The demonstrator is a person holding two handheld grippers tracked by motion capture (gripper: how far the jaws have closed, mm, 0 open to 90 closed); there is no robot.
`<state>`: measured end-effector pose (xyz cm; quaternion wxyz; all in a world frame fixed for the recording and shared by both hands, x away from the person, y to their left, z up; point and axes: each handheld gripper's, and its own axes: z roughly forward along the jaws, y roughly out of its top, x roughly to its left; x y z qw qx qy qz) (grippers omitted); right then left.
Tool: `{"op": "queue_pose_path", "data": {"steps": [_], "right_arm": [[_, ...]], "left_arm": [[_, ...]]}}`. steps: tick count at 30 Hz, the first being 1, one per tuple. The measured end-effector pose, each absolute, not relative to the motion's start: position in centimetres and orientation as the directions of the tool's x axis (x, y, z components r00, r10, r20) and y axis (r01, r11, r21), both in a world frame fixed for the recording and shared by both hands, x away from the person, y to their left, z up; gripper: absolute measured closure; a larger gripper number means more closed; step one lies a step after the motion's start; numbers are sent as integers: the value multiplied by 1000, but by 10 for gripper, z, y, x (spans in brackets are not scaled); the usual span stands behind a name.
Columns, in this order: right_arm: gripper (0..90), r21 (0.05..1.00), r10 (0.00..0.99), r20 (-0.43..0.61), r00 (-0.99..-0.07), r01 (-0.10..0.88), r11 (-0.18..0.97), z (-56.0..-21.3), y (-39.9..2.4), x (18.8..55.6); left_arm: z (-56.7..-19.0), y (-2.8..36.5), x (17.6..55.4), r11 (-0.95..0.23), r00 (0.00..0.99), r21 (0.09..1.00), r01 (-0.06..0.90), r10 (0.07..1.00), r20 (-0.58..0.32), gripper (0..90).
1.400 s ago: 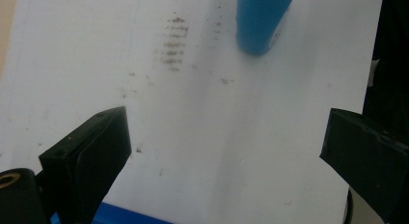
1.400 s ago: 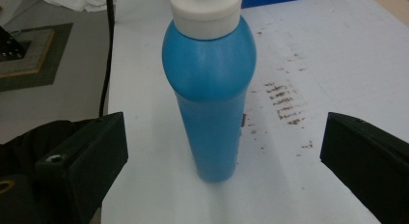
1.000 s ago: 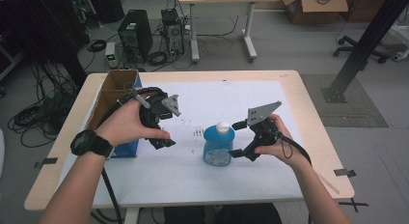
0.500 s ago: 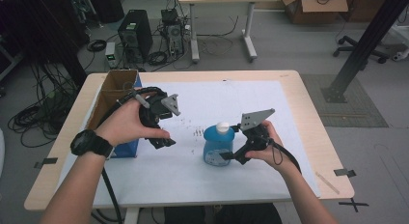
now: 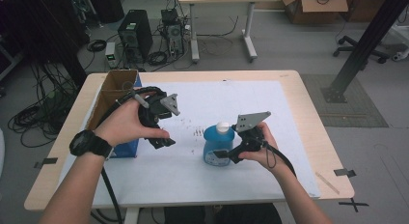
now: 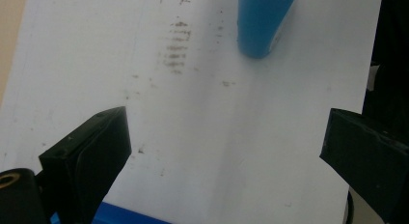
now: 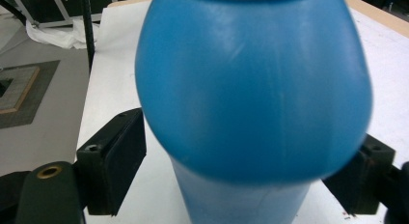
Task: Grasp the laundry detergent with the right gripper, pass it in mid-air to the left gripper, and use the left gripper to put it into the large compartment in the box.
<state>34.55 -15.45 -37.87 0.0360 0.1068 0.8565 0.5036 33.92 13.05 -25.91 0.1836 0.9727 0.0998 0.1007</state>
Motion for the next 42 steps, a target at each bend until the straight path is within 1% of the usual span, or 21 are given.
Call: {"op": "queue_pose_path", "data": {"steps": [5, 8, 13, 14, 42], "right_arm": [[202, 871, 215, 45, -976, 144, 470, -379, -153, 346], [241, 867, 213, 42, -976, 142, 478, -379, -151, 346], [266, 866, 207, 41, -977, 138, 481, -380, -150, 346], [284, 866, 206, 38, -978, 135, 482, -380, -149, 346], [318, 869, 198, 38, -979, 130, 477, -380, -150, 346]], "left_arm": [[-259, 131, 339, -912, 959, 379, 158, 233, 160, 39], [-259, 132, 339, -910, 958, 383, 160, 236, 161, 39], [-259, 132, 339, -911, 958, 381, 160, 236, 162, 39], [-258, 132, 339, -911, 959, 381, 159, 235, 161, 39], [-258, 133, 338, -910, 958, 384, 156, 234, 164, 39]]}}
